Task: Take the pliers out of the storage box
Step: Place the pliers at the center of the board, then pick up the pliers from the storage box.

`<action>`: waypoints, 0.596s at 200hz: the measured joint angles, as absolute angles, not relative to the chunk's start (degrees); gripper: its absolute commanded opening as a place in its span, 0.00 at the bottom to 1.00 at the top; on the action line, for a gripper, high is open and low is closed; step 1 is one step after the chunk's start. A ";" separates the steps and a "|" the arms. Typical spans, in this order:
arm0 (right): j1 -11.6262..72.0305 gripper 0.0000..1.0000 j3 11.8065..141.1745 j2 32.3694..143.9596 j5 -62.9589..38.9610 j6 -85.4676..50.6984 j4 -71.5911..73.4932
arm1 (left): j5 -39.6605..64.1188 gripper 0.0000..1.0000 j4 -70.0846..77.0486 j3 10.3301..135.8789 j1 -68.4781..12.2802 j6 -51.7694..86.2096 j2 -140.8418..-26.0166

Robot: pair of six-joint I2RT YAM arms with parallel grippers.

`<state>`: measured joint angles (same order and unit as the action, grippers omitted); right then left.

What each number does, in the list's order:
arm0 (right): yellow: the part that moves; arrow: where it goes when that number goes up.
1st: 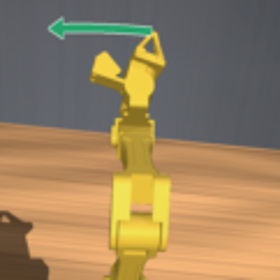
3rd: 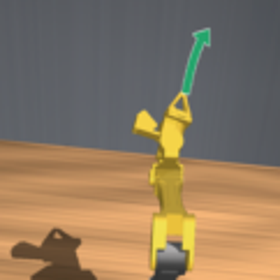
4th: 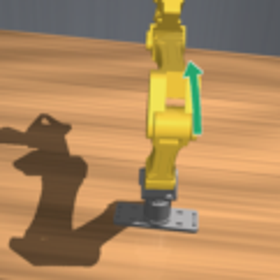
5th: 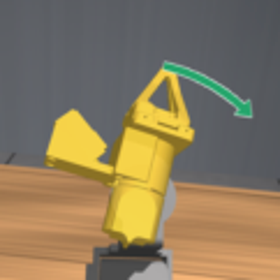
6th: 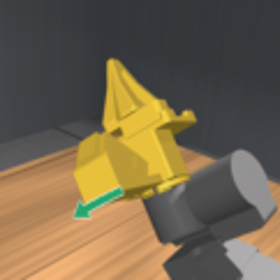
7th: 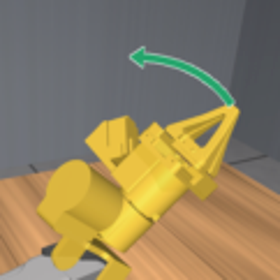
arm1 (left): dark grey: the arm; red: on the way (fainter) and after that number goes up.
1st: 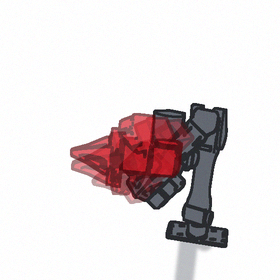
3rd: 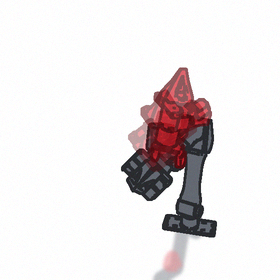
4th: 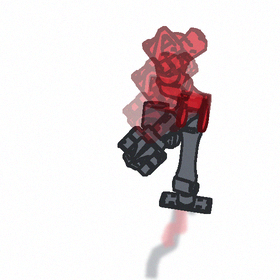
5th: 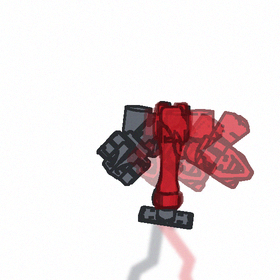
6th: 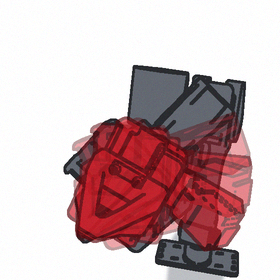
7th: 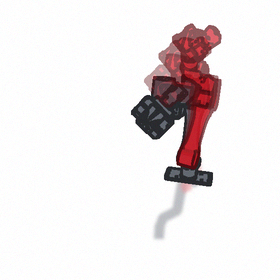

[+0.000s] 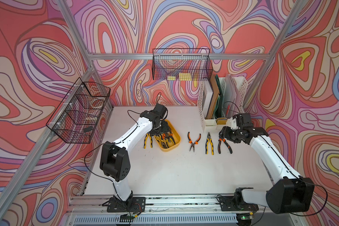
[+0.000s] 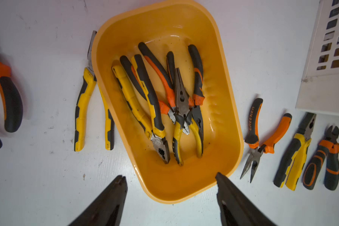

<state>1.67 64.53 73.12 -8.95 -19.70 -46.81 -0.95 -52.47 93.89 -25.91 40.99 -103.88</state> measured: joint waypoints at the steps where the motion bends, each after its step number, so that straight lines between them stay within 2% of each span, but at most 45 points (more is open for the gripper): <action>1: 1.67 0.62 64.49 72.97 -9.02 -19.68 -46.81 | -1.02 0.71 -52.51 94.06 -25.91 41.04 -104.09; 30: 1.67 0.61 62.11 70.00 -11.29 -19.68 -46.41 | -2.72 0.66 -53.19 98.87 -25.96 43.29 -110.78; 64: 1.67 0.60 58.39 70.15 -13.54 -20.01 -45.71 | -3.44 0.63 -52.95 98.98 -25.96 45.01 -115.74; 119: 1.67 0.59 55.29 70.17 -15.11 -19.94 -44.40 | -3.31 0.56 -48.42 95.53 -25.50 44.95 -116.38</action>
<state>1.67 55.29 70.17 -15.11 -19.94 -44.40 -3.31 -48.42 95.53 -25.50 44.95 -116.38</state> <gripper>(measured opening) 0.593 0.581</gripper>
